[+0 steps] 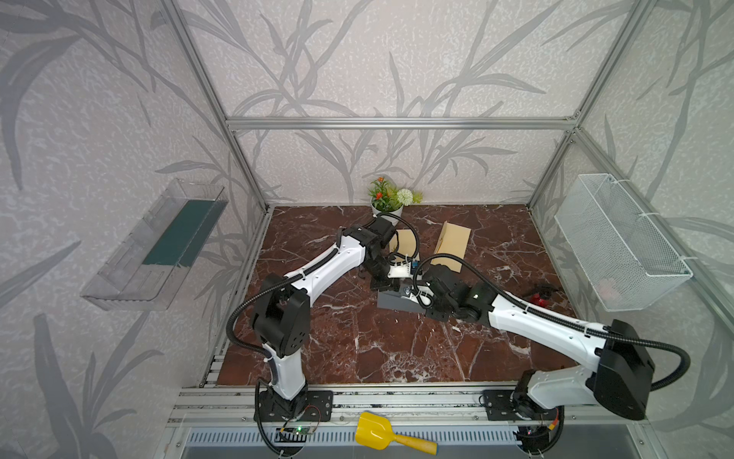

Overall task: Fold the letter paper in half and place it into the envelope
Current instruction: Place the letter paper in the envelope.

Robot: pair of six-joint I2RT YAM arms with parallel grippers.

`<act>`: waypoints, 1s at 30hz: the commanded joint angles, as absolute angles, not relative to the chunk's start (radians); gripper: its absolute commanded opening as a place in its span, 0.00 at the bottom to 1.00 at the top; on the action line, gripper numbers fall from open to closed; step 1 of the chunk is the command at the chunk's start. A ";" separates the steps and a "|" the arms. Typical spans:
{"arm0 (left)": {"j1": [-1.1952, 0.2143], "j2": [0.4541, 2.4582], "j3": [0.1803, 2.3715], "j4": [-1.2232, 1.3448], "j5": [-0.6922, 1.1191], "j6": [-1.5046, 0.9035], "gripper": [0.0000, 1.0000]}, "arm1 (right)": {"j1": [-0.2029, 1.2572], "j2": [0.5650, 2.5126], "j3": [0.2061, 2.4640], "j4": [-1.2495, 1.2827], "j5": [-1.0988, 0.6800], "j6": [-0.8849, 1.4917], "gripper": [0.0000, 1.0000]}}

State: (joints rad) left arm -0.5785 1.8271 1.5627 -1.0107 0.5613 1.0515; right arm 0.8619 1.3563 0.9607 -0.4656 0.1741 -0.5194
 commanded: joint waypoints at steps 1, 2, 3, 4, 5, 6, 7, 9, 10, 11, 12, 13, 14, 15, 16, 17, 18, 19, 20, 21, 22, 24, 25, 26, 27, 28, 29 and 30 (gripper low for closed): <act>-0.574 1.838 1.594 -1.046 0.597 1.059 0.00 | 0.856 1.321 0.942 -0.435 0.147 -0.491 0.16; -0.574 1.837 1.595 -1.046 0.599 1.060 0.00 | 0.856 1.322 0.939 -0.431 0.146 -0.490 0.13; -0.575 1.838 1.595 -1.048 0.601 1.059 0.00 | 0.854 1.324 0.936 -0.427 0.146 -0.489 0.11; -0.574 1.838 1.597 -1.048 0.601 1.060 0.00 | 0.854 1.329 0.938 -0.427 0.147 -0.486 0.09; -0.574 1.837 1.598 -1.048 0.604 1.060 0.00 | 0.854 1.334 0.938 -0.426 0.147 -0.483 0.08; -0.573 1.838 1.598 -1.050 0.606 1.060 0.00 | 0.854 1.340 0.938 -0.425 0.148 -0.482 0.08; -0.573 1.837 1.598 -1.051 0.609 1.061 0.00 | 0.854 1.345 0.938 -0.425 0.147 -0.482 0.07; -0.573 1.837 1.598 -1.051 0.612 1.061 0.00 | 0.854 1.352 0.939 -0.423 0.143 -0.476 0.06; -0.573 1.838 1.598 -1.050 0.614 1.061 0.00 | 0.854 1.356 0.939 -0.420 0.141 -0.474 0.06; -0.573 1.837 1.601 -1.052 0.616 1.060 0.00 | 0.854 1.361 0.938 -0.419 0.137 -0.471 0.06; -0.572 1.838 1.601 -1.052 0.619 1.061 0.00 | 0.854 1.364 0.939 -0.415 0.137 -0.469 0.06; -0.572 1.838 1.601 -1.053 0.622 1.062 0.00 | 0.854 1.367 0.937 -0.411 0.138 -0.465 0.07; -0.572 1.836 1.603 -1.051 0.625 1.062 0.00 | 0.854 1.372 0.937 -0.407 0.141 -0.463 0.07; -0.571 1.835 1.603 -1.052 0.627 1.063 0.00 | 0.854 1.377 0.939 -0.405 0.144 -0.461 0.07; -0.571 1.836 1.603 -1.052 0.629 1.063 0.00 | 0.854 1.384 0.939 -0.401 0.151 -0.456 0.07; -0.570 1.835 1.603 -1.053 0.629 1.062 0.00 | 0.854 1.389 0.939 -0.397 0.154 -0.453 0.07; -0.571 1.835 1.603 -1.054 0.628 1.061 0.00 | 0.854 1.395 0.940 -0.396 0.156 -0.450 0.07; -0.572 1.837 1.605 -1.055 0.629 1.061 0.00 | 0.854 1.401 0.940 -0.391 0.162 -0.445 0.08; -0.572 1.838 1.606 -1.057 0.632 1.061 0.00 | 0.854 1.407 0.939 -0.384 0.168 -0.441 0.08; -0.572 1.839 1.606 -1.057 0.633 1.061 0.00 | 0.854 1.412 0.940 -0.381 0.172 -0.436 0.08; -0.571 1.838 1.606 -1.058 0.634 1.061 0.00 | 0.854 1.417 0.941 -0.376 0.175 -0.432 0.09; -0.572 1.838 1.606 -1.058 0.636 1.060 0.00 | 0.854 1.427 0.943 -0.370 0.178 -0.426 0.08; -0.572 1.839 1.606 -1.058 0.637 1.061 0.00 | 0.854 1.433 0.942 -0.368 0.179 -0.424 0.09; -0.571 1.839 1.606 -1.058 0.637 1.060 0.00 | 0.854 1.439 0.943 -0.367 0.181 -0.422 0.09; -0.571 1.838 1.608 -1.058 0.638 1.061 0.00 | 0.853 1.445 0.946 -0.366 0.180 -0.420 0.09; -0.571 1.837 1.608 -1.058 0.641 1.061 0.00 | 0.854 1.451 0.945 -0.367 0.180 -0.417 0.09; -0.571 1.836 1.608 -1.058 0.642 1.060 0.00 | 0.854 1.456 0.946 -0.364 0.181 -0.415 0.09; -0.572 1.837 1.608 -1.059 0.642 1.061 0.00 | 0.854 1.461 0.945 -0.362 0.182 -0.413 0.09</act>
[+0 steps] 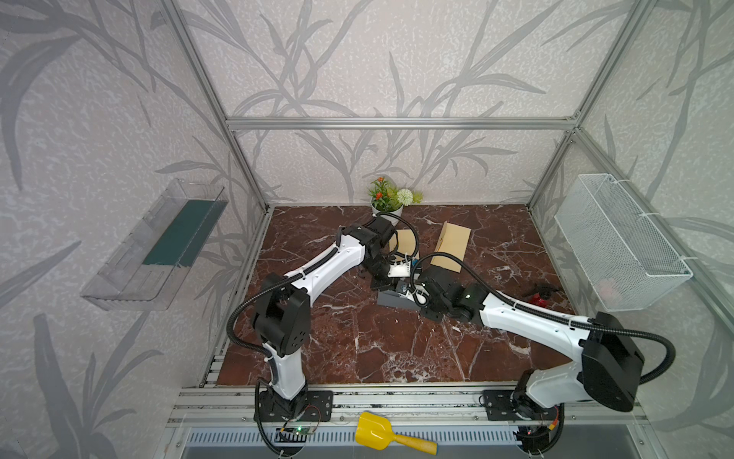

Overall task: Fold the letter paper in half and place it into the envelope
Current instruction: Place the letter paper in the envelope, then place the envelope at the center of the board.

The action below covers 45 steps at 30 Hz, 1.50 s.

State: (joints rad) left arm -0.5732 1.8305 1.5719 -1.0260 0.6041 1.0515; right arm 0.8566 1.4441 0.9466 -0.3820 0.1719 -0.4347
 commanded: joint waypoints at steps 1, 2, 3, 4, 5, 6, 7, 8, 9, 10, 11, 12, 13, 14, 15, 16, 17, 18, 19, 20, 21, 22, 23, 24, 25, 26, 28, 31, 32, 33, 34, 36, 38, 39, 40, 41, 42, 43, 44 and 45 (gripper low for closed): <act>-0.572 1.836 1.608 -1.058 0.642 1.061 0.00 | 0.854 1.464 0.944 -0.361 0.182 -0.411 0.10; -0.570 1.837 1.608 -1.058 0.642 1.061 0.00 | 0.854 1.467 0.945 -0.360 0.180 -0.407 0.11; -0.569 1.837 1.608 -1.058 0.642 1.061 0.00 | 0.854 1.470 0.947 -0.365 0.176 -0.403 0.13; -0.570 1.839 1.608 -1.057 0.642 1.060 0.00 | 0.854 1.473 0.953 -0.373 0.168 -0.394 0.17; -0.570 1.841 1.608 -1.056 0.642 1.058 0.00 | 0.854 1.473 0.958 -0.379 0.164 -0.383 0.22; -0.568 1.841 1.609 -1.056 0.644 1.056 0.00 | 0.853 1.470 0.961 -0.384 0.163 -0.377 0.26; -0.569 1.843 1.609 -1.057 0.645 1.054 0.00 | 0.852 1.463 0.962 -0.392 0.157 -0.372 0.30; -0.567 1.845 1.609 -1.054 0.644 1.050 0.00 | 0.853 1.449 0.964 -0.401 0.151 -0.364 0.34; -0.566 1.845 1.608 -1.050 0.643 1.045 0.00 | 0.853 1.434 0.963 -0.407 0.148 -0.356 0.36; -0.565 1.842 1.603 -1.043 0.643 1.042 0.00 | 0.853 1.411 0.963 -0.416 0.136 -0.349 0.39; -0.563 1.841 1.598 -1.036 0.642 1.042 0.00 | 0.850 1.390 0.963 -0.429 0.110 -0.346 0.40; -0.562 1.839 1.593 -1.025 0.640 1.039 0.00 | 0.849 1.356 0.959 -0.438 0.083 -0.342 0.43; -0.561 1.837 1.589 -1.016 0.640 1.034 0.00 | 0.848 1.321 0.948 -0.437 0.067 -0.334 0.46; -0.559 1.836 1.589 -1.013 0.640 1.031 0.00 | 0.845 1.290 0.933 -0.430 0.055 -0.328 0.50; -0.558 1.838 1.591 -1.011 0.642 1.027 0.00 | 0.841 1.252 0.913 -0.422 0.052 -0.319 0.53; -0.555 1.840 1.594 -1.013 0.643 1.024 0.00 | 0.834 1.215 0.893 -0.419 0.051 -0.311 0.55; -0.554 1.842 1.595 -1.017 0.644 1.025 0.00 | 0.826 1.187 0.878 -0.416 0.047 -0.305 0.57; -0.554 1.845 1.598 -1.017 0.643 1.023 0.00 | 0.818 1.151 0.860 -0.413 0.041 -0.301 0.58; -0.552 1.849 1.600 -1.017 0.644 1.021 0.00 | 0.812 1.117 0.844 -0.405 0.038 -0.294 0.59; -0.552 1.852 1.602 -1.016 0.644 1.019 0.00 | 0.808 1.089 0.832 -0.396 0.037 -0.286 0.61; -0.550 1.854 1.604 -1.014 0.644 1.016 0.00 | 0.803 1.058 0.821 -0.387 0.035 -0.275 0.62; -0.549 1.858 1.606 -1.010 0.643 1.010 0.00 | 0.795 1.031 0.811 -0.382 0.032 -0.259 0.63; -0.548 1.859 1.606 -1.004 0.642 1.004 0.00 | 0.782 1.008 0.805 -0.377 0.027 -0.239 0.64; -0.546 1.858 1.605 -0.998 0.638 0.996 0.00 | 0.764 0.977 0.789 -0.364 0.023 -0.216 0.64; -0.545 1.855 1.601 -0.988 0.636 0.988 0.00 | 0.745 0.944 0.769 -0.346 0.027 -0.186 0.65; -0.545 1.852 1.594 -0.974 0.633 0.979 0.00 | 0.727 0.912 0.750 -0.324 0.034 -0.157 0.67; -0.540 1.839 1.571 -0.920 0.618 0.941 0.00 | 0.662 0.834 0.691 -0.252 0.046 -0.062 0.73; -0.536 1.821 1.542 -0.828 0.590 0.838 0.00 | 0.535 0.745 0.608 -0.130 0.041 0.130 0.89; -0.535 1.820 1.539 -0.806 0.579 0.797 0.00 | 0.497 0.736 0.593 -0.104 0.018 0.168 0.90; -0.536 1.820 1.536 -0.781 0.568 0.756 0.00 | 0.460 0.737 0.586 -0.083 -0.005 0.203 0.91; -0.536 1.817 1.533 -0.755 0.557 0.697 0.00 | 0.437 0.746 0.590 -0.082 -0.011 0.230 0.92; -0.537 1.796 1.504 -0.679 0.538 0.584 0.00 | 0.423 0.775 0.621 -0.104 -0.005 0.249 0.94; -0.535 1.754 1.453 -0.590 0.566 0.484 0.00 | 0.421 0.813 0.664 -0.149 0.023 0.275 0.95; -0.537 1.736 1.433 -0.559 0.603 0.428 0.00 | 0.421 0.839 0.694 -0.184 0.035 0.284 0.95; -0.537 1.723 1.423 -0.535 0.644 0.370 0.00 | 0.420 0.865 0.723 -0.214 0.046 0.292 0.95; -0.540 1.716 1.421 -0.519 0.667 0.312 0.00 | 0.419 0.884 0.741 -0.240 0.049 0.294 0.94; -0.544 1.712 1.425 -0.511 0.688 0.253 0.00 | 0.415 0.900 0.757 -0.253 0.049 0.295 0.92; -0.550 1.709 1.429 -0.511 0.693 0.205 0.00 | 0.412 0.914 0.762 -0.253 0.042 0.302 0.89; -0.559 1.706 1.429 -0.512 0.691 0.164 0.00 | 0.407 0.923 0.765 -0.247 0.028 0.305 0.85; -0.565 1.702 1.425 -0.509 0.694 0.130 0.00 | 0.405 0.929 0.766 -0.244 0.019 0.309 0.82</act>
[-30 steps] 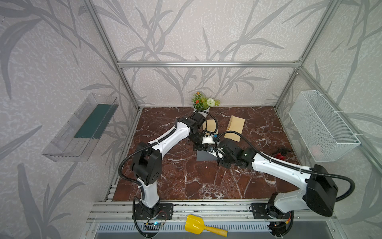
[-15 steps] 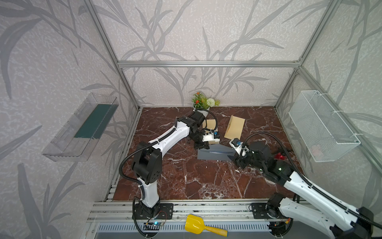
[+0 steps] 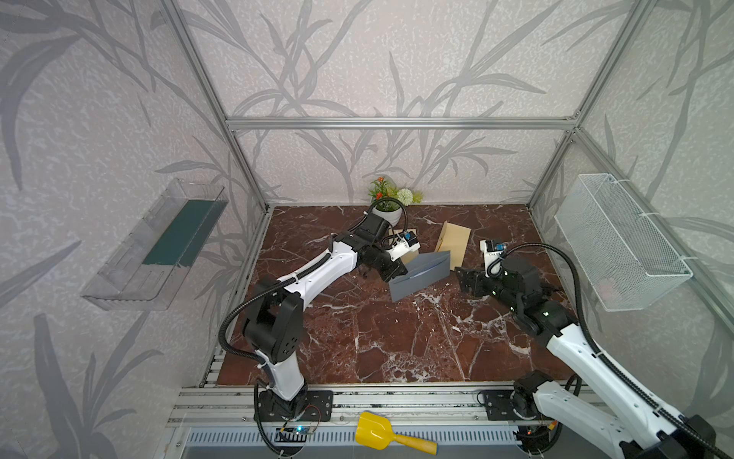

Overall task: Fold the letter paper in half and place it into the envelope
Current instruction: Place the envelope at the center of the board.

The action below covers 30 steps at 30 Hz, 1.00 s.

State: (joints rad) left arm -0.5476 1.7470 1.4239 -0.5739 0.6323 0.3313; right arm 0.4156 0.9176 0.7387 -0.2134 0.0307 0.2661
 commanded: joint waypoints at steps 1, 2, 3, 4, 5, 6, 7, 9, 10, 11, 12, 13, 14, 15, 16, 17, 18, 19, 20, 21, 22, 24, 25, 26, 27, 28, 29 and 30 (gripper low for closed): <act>-0.568 1.701 1.417 -0.504 0.694 0.087 0.00 | 0.402 0.937 0.771 -0.243 0.010 0.318 0.78; -0.573 1.700 1.406 -0.498 0.688 0.040 0.00 | 0.399 0.946 0.776 -0.244 -0.010 0.314 0.74; -0.576 1.700 1.396 -0.490 0.687 0.001 0.00 | 0.397 0.954 0.778 -0.239 -0.034 0.311 0.70; -0.579 1.699 1.377 -0.481 0.690 -0.040 0.00 | 0.397 0.964 0.780 -0.238 -0.048 0.314 0.66; -0.586 1.697 1.360 -0.476 0.683 -0.077 0.00 | 0.397 0.976 0.786 -0.241 -0.058 0.317 0.60; -0.592 1.694 1.337 -0.467 0.651 -0.107 0.00 | 0.397 0.989 0.792 -0.248 -0.067 0.318 0.56; -0.602 1.673 1.281 -0.414 0.596 -0.150 0.00 | 0.397 1.004 0.800 -0.257 -0.076 0.319 0.51; -0.622 1.618 1.159 -0.287 0.551 -0.198 0.00 | 0.397 1.033 0.810 -0.265 -0.109 0.319 0.42; -0.628 1.592 1.101 -0.231 0.505 -0.242 0.00 | 0.397 1.047 0.817 -0.268 -0.130 0.319 0.38; -0.628 1.571 1.059 -0.189 0.495 -0.276 0.00 | 0.397 1.064 0.821 -0.267 -0.148 0.326 0.35; -0.628 1.557 1.027 -0.161 0.478 -0.305 0.00 | 0.397 1.083 0.827 -0.269 -0.159 0.330 0.32; -0.630 1.540 0.990 -0.129 0.452 -0.339 0.00 | 0.397 1.107 0.836 -0.275 -0.174 0.329 0.30; -0.630 1.523 0.951 -0.095 0.431 -0.365 0.00 | 0.398 1.133 0.845 -0.278 -0.196 0.324 0.28; -0.630 1.509 0.921 -0.074 0.399 -0.386 0.00 | 0.400 1.155 0.851 -0.276 -0.216 0.329 0.27; -0.632 1.498 0.888 -0.057 0.363 -0.406 0.00 | 0.405 1.181 0.854 -0.271 -0.230 0.343 0.26; -0.636 1.490 0.863 -0.052 0.337 -0.420 0.00 | 0.414 1.204 0.853 -0.259 -0.239 0.356 0.25; -0.640 1.485 0.843 -0.055 0.312 -0.430 0.00 | 0.428 1.222 0.853 -0.249 -0.239 0.363 0.25; -0.651 1.478 0.819 -0.055 0.278 -0.437 0.00 | 0.449 1.243 0.854 -0.240 -0.231 0.369 0.24; -0.663 1.471 0.798 -0.057 0.244 -0.439 0.00 | 0.477 1.265 0.857 -0.233 -0.210 0.374 0.24; -0.681 1.462 0.774 -0.060 0.195 -0.447 0.00 | 0.503 1.288 0.860 -0.224 -0.193 0.381 0.24; -0.698 1.455 0.754 -0.060 0.165 -0.451 0.00 | 0.524 1.313 0.862 -0.217 -0.181 0.392 0.24; -0.726 1.445 0.715 -0.048 0.110 -0.466 0.00 | 0.558 1.375 0.861 -0.180 -0.188 0.425 0.23; -0.734 1.447 0.699 -0.038 0.109 -0.473 0.00 | 0.573 1.401 0.860 -0.160 -0.190 0.439 0.22; -0.739 1.452 0.685 -0.034 0.106 -0.481 0.00 | 0.592 1.429 0.862 -0.144 -0.184 0.450 0.21; -0.748 1.456 0.671 -0.032 0.096 -0.498 0.00 | 0.611 1.459 0.864 -0.126 -0.179 0.456 0.20; -0.754 1.459 0.657 -0.022 0.089 -0.510 0.00 | 0.624 1.482 0.869 -0.116 -0.175 0.462 0.20; -0.763 1.458 0.639 -0.014 0.069 -0.526 0.00 | 0.637 1.510 0.875 -0.105 -0.172 0.471 0.19; -0.774 1.457 0.622 -0.003 0.042 -0.542 0.00 | 0.647 1.535 0.880 -0.094 -0.168 0.480 0.18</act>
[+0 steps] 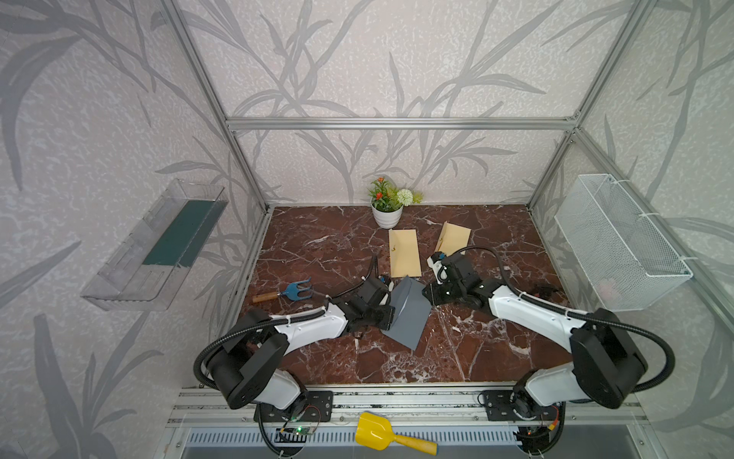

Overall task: Fold the letter paper in half and place it into the envelope
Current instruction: Place the envelope at the center of the board, then fold the envelope flap on the envelope.

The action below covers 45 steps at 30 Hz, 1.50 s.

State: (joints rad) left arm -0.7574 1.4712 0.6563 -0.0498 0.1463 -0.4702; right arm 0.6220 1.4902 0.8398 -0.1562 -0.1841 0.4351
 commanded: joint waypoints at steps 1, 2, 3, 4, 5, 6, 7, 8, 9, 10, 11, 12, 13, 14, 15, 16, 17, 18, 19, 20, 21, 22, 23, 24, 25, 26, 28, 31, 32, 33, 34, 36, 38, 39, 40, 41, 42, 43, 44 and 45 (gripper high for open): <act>-0.781 1.455 0.606 0.007 0.022 -0.558 0.00 | 0.655 1.554 0.879 -0.082 -0.164 0.491 0.18; -0.787 1.454 0.589 0.020 0.002 -0.579 0.00 | 0.661 1.578 0.876 -0.069 -0.160 0.502 0.17; -0.790 1.456 0.576 0.036 -0.005 -0.592 0.00 | 0.664 1.598 0.873 -0.056 -0.160 0.511 0.16; -0.794 1.461 0.566 0.051 -0.014 -0.608 0.00 | 0.666 1.621 0.870 -0.042 -0.162 0.523 0.15; -0.799 1.466 0.559 0.061 -0.026 -0.619 0.00 | 0.667 1.643 0.867 -0.033 -0.164 0.532 0.14; -0.802 1.473 0.555 0.067 -0.032 -0.624 0.00 | 0.670 1.659 0.863 -0.022 -0.164 0.539 0.14; -0.805 1.484 0.556 0.067 -0.037 -0.630 0.00 | 0.674 1.680 0.858 -0.007 -0.165 0.544 0.13; -0.808 1.494 0.555 0.073 -0.037 -0.636 0.00 | 0.679 1.697 0.853 0.002 -0.163 0.548 0.13; -0.812 1.501 0.552 0.080 -0.036 -0.640 0.00 | 0.682 1.701 0.853 0.005 -0.160 0.551 0.13; -0.814 1.507 0.548 0.088 -0.037 -0.644 0.00 | 0.685 1.739 0.852 0.009 -0.154 0.554 0.12; -0.815 1.510 0.546 0.096 -0.032 -0.646 0.00 | 0.687 1.754 0.853 0.011 -0.151 0.558 0.11; -0.815 1.510 0.545 0.098 -0.028 -0.648 0.00 | 0.686 1.765 0.850 0.016 -0.149 0.562 0.11; -0.815 1.508 0.543 0.101 -0.025 -0.647 0.00 | 0.687 1.778 0.850 0.020 -0.145 0.566 0.11; -0.815 1.503 0.542 0.104 -0.023 -0.650 0.05 | 0.686 1.790 0.852 0.017 -0.141 0.569 0.10; -0.815 1.498 0.540 0.101 -0.022 -0.649 0.10 | 0.686 1.799 0.854 0.016 -0.139 0.573 0.10; -0.815 1.488 0.541 0.087 -0.025 -0.649 0.16 | 0.686 1.809 0.857 0.014 -0.138 0.575 0.09; -0.815 1.471 0.544 0.067 -0.035 -0.649 0.23 | 0.686 1.816 0.861 0.010 -0.138 0.575 0.09; -0.813 1.450 0.550 0.035 -0.058 -0.664 0.30 | 0.686 1.820 0.863 0.007 -0.137 0.575 0.08; -0.810 1.422 0.552 0.009 -0.082 -0.661 0.38 | 0.686 1.823 0.865 0.005 -0.135 0.574 0.08; -0.797 1.386 0.554 -0.016 -0.090 -0.650 0.41 | 0.686 1.824 0.865 0.003 -0.135 0.573 0.08; -0.778 1.354 0.557 -0.038 -0.090 -0.643 0.43 | 0.686 1.824 0.865 0.002 -0.135 0.571 0.07; -0.750 1.308 0.562 -0.066 -0.081 -0.634 0.43 | 0.686 1.822 0.866 0.000 -0.134 0.568 0.07; -0.718 1.263 0.567 -0.098 -0.072 -0.629 0.43 | 0.687 1.820 0.865 -0.004 -0.131 0.565 0.07; -0.691 1.220 0.568 -0.119 -0.066 -0.627 0.43 | 0.686 1.817 0.865 -0.007 -0.128 0.563 0.07; -0.655 1.171 0.564 -0.133 -0.057 -0.629 0.43 | 0.686 1.813 0.867 -0.009 -0.124 0.562 0.07; -0.617 1.117 0.560 -0.153 -0.052 -0.637 0.44 | 0.686 1.810 0.865 -0.009 -0.123 0.561 0.07; -0.537 1.054 0.549 -0.187 -0.040 -0.653 0.44 | 0.686 1.809 0.867 -0.011 -0.124 0.560 0.07; -0.441 1.034 0.526 -0.201 0.019 -0.640 0.43 | 0.686 1.815 0.869 -0.009 -0.129 0.561 0.07; -0.429 1.046 0.523 -0.201 0.029 -0.631 0.43 | 0.687 1.818 0.870 -0.009 -0.132 0.562 0.07; -0.425 1.064 0.523 -0.199 0.037 -0.627 0.43 | 0.686 1.820 0.872 -0.009 -0.135 0.563 0.07; -0.426 1.089 0.525 -0.189 0.051 -0.621 0.43 | 0.686 1.821 0.874 -0.009 -0.136 0.561 0.07; -0.425 1.147 0.530 -0.161 0.091 -0.614 0.43 | 0.686 1.823 0.876 -0.009 -0.139 0.561 0.07; -0.426 1.214 0.539 -0.125 0.128 -0.615 0.42 | 0.686 1.825 0.877 -0.010 -0.140 0.561 0.06; -0.426 1.240 0.543 -0.110 0.142 -0.615 0.42 | 0.686 1.825 0.877 -0.011 -0.141 0.561 0.06; -0.426 1.267 0.547 -0.090 0.160 -0.615 0.41 | 0.686 1.827 0.877 -0.011 -0.142 0.561 0.06; -0.425 1.297 0.555 -0.073 0.174 -0.612 0.41 | 0.686 1.830 0.876 -0.009 -0.143 0.563 0.06; -0.426 1.321 0.559 -0.060 0.186 -0.611 0.41 | 0.687 1.830 0.876 -0.009 -0.144 0.564 0.07; -0.426 1.350 0.565 -0.045 0.202 -0.608 0.40 | 0.686 1.833 0.876 -0.008 -0.146 0.564 0.06; -0.428 1.377 0.572 -0.029 0.218 -0.607 0.39 | 0.687 1.836 0.877 -0.006 -0.148 0.565 0.06; -0.430 1.401 0.577 -0.014 0.235 -0.606 0.38 | 0.686 1.839 0.877 -0.003 -0.150 0.566 0.07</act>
State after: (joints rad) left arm -0.4278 1.3571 0.5495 -0.0780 0.1688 -0.6197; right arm 0.6811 1.7950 0.8837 0.0654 -0.1555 0.5629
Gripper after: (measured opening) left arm 0.387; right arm 0.065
